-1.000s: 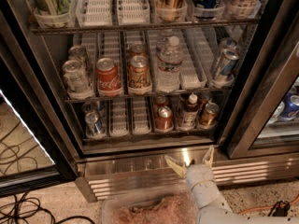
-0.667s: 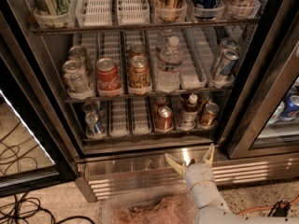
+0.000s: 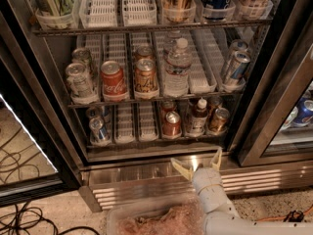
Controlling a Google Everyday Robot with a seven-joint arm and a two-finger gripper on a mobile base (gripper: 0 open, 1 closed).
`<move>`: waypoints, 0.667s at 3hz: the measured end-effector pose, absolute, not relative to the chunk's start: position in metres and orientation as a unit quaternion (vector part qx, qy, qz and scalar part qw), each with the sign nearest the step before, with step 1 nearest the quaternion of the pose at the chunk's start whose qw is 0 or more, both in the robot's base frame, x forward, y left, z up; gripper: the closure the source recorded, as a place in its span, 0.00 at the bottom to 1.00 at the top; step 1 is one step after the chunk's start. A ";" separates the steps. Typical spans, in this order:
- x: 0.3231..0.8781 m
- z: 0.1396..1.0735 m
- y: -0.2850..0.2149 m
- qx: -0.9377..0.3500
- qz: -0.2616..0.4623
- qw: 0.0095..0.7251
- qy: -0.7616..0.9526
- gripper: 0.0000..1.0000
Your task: Pick blue plastic bottle from bottom shelf of fridge
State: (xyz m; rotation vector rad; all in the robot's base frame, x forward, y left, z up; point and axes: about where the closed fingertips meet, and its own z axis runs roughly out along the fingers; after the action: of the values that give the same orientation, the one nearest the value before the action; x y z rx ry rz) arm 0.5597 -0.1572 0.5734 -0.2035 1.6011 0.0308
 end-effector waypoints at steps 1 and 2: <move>0.574 0.570 -0.160 -0.086 0.017 0.696 0.713 0.00; 0.587 0.569 -0.164 -0.083 0.007 0.702 0.707 0.15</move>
Offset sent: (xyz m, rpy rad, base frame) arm 0.0407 -0.0125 -0.0065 -0.0079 -0.0501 -0.0423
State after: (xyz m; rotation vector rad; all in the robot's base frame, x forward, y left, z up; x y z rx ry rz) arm 0.5870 -0.1637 0.5694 -0.1838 1.5731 0.0154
